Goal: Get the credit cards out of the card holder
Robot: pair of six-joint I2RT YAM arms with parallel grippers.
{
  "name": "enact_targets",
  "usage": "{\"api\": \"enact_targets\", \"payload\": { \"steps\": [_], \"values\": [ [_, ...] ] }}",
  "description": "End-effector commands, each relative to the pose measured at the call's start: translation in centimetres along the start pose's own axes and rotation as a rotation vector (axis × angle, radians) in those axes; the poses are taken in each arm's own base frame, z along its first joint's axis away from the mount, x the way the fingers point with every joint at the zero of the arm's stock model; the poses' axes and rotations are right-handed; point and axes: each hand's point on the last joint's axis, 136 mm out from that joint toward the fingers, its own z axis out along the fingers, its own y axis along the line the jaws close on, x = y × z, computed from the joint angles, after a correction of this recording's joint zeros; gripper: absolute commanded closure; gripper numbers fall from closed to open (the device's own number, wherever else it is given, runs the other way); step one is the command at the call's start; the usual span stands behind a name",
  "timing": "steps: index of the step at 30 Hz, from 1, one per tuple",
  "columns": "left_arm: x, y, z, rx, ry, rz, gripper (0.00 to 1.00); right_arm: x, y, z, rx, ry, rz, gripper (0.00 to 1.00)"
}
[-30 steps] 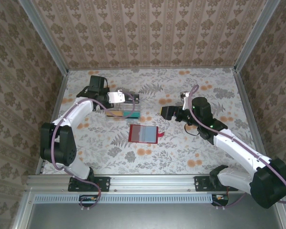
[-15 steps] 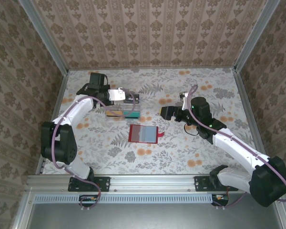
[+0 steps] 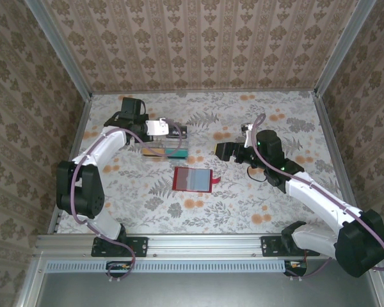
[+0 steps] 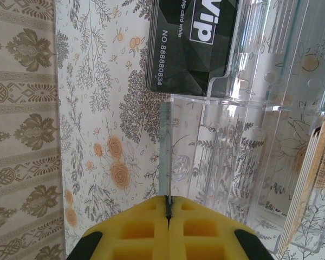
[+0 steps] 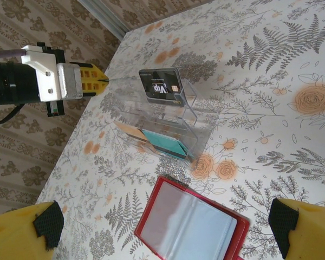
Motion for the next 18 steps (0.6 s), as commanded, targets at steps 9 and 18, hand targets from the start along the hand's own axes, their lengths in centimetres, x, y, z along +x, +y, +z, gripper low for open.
{"api": "enact_targets", "payload": {
  "steps": [9,18],
  "values": [
    [-0.5,-0.9,-1.9,0.005,-0.036,0.024,1.00,-0.3,0.2,0.4,-0.012,0.002,0.015,0.00],
    [0.1,-1.3,-0.7,0.023,-0.025,0.002,1.00,-0.2,0.1,0.2,-0.010,0.005,0.015,0.00]
  ]
}}
